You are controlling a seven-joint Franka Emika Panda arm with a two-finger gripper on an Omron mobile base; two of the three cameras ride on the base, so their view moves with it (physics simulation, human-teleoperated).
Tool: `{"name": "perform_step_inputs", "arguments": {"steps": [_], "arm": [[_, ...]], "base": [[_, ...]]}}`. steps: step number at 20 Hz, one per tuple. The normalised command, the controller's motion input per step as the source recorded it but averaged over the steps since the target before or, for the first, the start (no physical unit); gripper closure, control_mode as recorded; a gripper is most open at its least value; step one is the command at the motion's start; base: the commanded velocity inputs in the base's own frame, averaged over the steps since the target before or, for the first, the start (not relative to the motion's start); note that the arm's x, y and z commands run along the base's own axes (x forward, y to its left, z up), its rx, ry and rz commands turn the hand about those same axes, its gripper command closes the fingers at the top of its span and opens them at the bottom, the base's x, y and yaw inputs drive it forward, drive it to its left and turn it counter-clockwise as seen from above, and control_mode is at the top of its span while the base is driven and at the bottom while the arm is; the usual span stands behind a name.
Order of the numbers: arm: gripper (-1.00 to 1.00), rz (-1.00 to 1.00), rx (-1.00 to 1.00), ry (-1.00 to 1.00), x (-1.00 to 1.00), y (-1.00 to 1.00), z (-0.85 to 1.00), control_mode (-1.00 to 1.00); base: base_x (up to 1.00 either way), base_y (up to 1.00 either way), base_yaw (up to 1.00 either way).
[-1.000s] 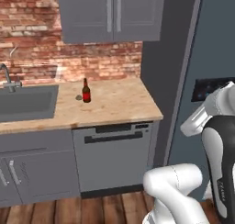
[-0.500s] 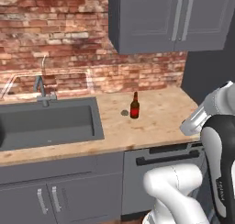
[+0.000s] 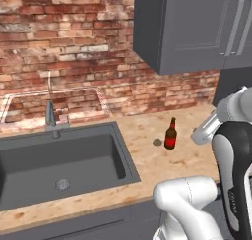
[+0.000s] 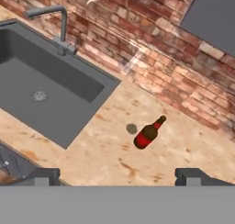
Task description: Place the beer on the top shelf of the fridge to keep it out of children's reach, and place the pear and garlic on lower shelves for easy access.
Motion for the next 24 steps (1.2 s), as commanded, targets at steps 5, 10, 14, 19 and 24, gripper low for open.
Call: {"name": "perform_step_inputs", "arguments": {"steps": [5, 10, 14, 19, 24], "arm": [[-1.00, -0.18, 0.00, 0.00, 0.61, -0.08, -0.38, -1.00], [-1.00, -0.05, 0.06, 0.00, 0.49, -0.54, -0.44, -1.00], [-1.00, 0.00, 0.15, 0.00, 0.43, -0.85, -0.53, -1.00], [-1.00, 0.07, 0.13, 0.00, 0.43, -0.52, -0.51, -1.00], [-1.00, 0.20, 0.09, 0.00, 0.39, -0.10, -0.45, -1.00]], "base": [[0.00, 0.00, 0.00], [0.00, 0.00, 0.00], [0.00, 0.00, 0.00], [0.00, 0.00, 0.00], [0.00, 0.00, 0.00]]}}
